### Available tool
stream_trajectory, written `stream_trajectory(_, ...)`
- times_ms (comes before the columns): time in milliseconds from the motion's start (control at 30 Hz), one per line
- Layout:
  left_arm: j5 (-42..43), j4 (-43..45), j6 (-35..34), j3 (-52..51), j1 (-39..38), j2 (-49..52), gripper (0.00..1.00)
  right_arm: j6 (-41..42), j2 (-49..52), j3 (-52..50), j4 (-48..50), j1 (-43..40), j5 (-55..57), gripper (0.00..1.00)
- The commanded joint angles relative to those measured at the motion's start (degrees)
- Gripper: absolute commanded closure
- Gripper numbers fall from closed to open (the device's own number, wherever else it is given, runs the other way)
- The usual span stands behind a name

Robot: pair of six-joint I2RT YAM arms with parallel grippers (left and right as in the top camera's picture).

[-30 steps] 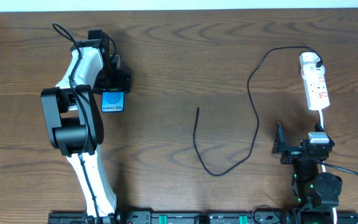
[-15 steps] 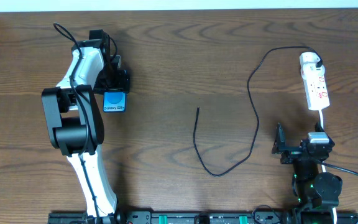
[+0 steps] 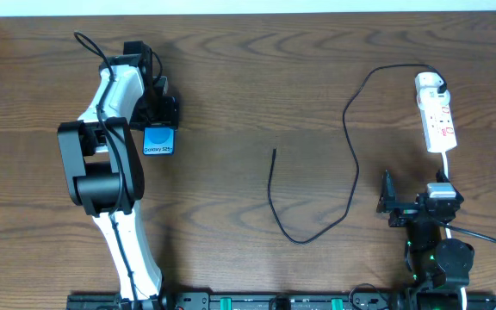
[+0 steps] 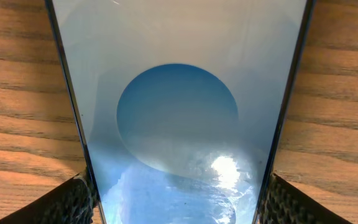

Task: Plug charger to phone and switch on socket
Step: 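Close the left gripper on the phone's bottom edge and adjust grip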

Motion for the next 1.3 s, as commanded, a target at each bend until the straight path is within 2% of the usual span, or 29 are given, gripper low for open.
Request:
stream_trajectory(0, -2.6, 0.0, -0.4, -0.7, 0.2, 3.9, 0.26, 0.8, 0.0, 0.0, -0.3, 0.2, 0.2, 0.01)
stream_trajectory(800, -2.6, -0.2, -0.5, -0.7, 0.2, 3.9, 0.34, 0.8, 0.0, 0.0, -0.3, 0.2, 0.2, 0.01)
stream_trajectory(1100, -2.6, -0.2, -0.5, -0.7, 0.2, 3.9, 0.44, 0.8, 0.0, 0.0, -0.3, 0.2, 0.2, 0.01)
stream_trajectory(1267, -2.6, -0.2, -0.5, -0.7, 0.2, 3.9, 0.59, 0.8, 0.0, 0.0, -0.3, 0.2, 0.2, 0.01)
